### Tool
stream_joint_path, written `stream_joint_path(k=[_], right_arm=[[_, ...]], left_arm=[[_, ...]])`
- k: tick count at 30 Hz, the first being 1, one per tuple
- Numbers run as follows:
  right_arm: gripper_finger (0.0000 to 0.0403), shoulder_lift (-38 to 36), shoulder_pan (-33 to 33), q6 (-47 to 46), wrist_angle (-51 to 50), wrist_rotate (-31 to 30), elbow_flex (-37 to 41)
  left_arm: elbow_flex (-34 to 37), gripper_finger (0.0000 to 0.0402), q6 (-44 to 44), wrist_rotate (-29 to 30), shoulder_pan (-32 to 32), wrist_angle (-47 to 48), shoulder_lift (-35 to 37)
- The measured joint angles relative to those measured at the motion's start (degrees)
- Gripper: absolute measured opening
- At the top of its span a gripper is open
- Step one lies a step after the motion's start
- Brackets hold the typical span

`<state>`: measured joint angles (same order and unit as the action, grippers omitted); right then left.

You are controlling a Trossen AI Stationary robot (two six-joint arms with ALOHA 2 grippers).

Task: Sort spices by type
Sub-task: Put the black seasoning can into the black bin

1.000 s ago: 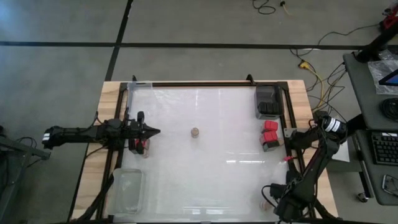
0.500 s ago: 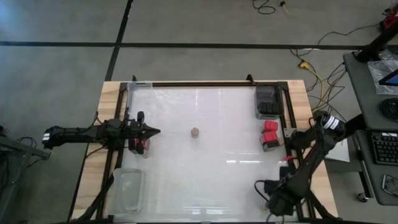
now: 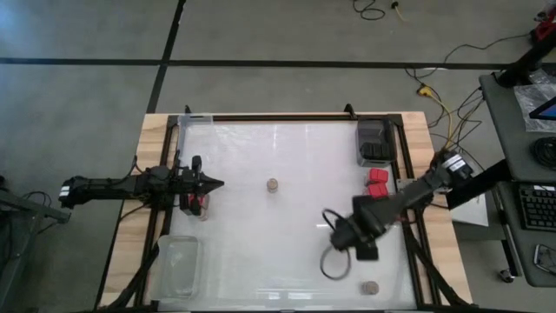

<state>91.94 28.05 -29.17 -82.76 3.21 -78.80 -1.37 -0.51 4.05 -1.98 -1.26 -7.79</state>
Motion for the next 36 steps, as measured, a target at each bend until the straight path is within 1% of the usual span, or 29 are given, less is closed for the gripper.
stream_joint_path(k=[5,8,11,16,21,25,29,32,36], right_arm=[[0.0263,-0.02,-9.61,10.10,-2.24,-5.24,-2.92],[0.0263,-0.31,-15.87,15.02,-4.65,-10.96,-4.02],[0.0268,-1.01,-22.40,17.80,-6.18,-16.66,-4.97],[0.0267,-2.00,-33.00,23.13,-6.37,-22.09,-6.58],[0.0265,-2.45,-43.08,32.80,-6.44,-28.12,-6.87],[0.0275,-2.42,-50.84,39.31,-6.15,-29.37,-6.87],[0.0268,-2.38,-57.47,47.34,-4.60,-29.34,-6.87],[0.0263,-2.38,-61.48,53.85,-0.75,-29.31,-6.85],[0.0267,-1.91,-65.90,58.36,4.09,-28.64,-6.85]], left_arm=[[-0.02,0.0000,0.00,0.02,0.00,0.00,0.00],[-0.02,0.0000,-0.02,0.02,0.02,0.02,0.00],[-0.02,0.0000,-0.02,0.00,0.02,0.01,0.00],[-0.01,0.0000,-0.02,0.02,0.01,0.01,0.00],[0.00,0.0000,-0.02,0.00,0.00,0.02,0.00],[0.00,0.0000,-0.02,0.02,0.01,0.02,0.00],[-0.01,0.0000,-0.02,0.01,0.02,0.02,0.00],[0.00,0.0000,-0.02,0.02,0.02,0.00,0.00],[-0.01,0.0000,-0.02,0.00,0.00,0.02,0.00]])
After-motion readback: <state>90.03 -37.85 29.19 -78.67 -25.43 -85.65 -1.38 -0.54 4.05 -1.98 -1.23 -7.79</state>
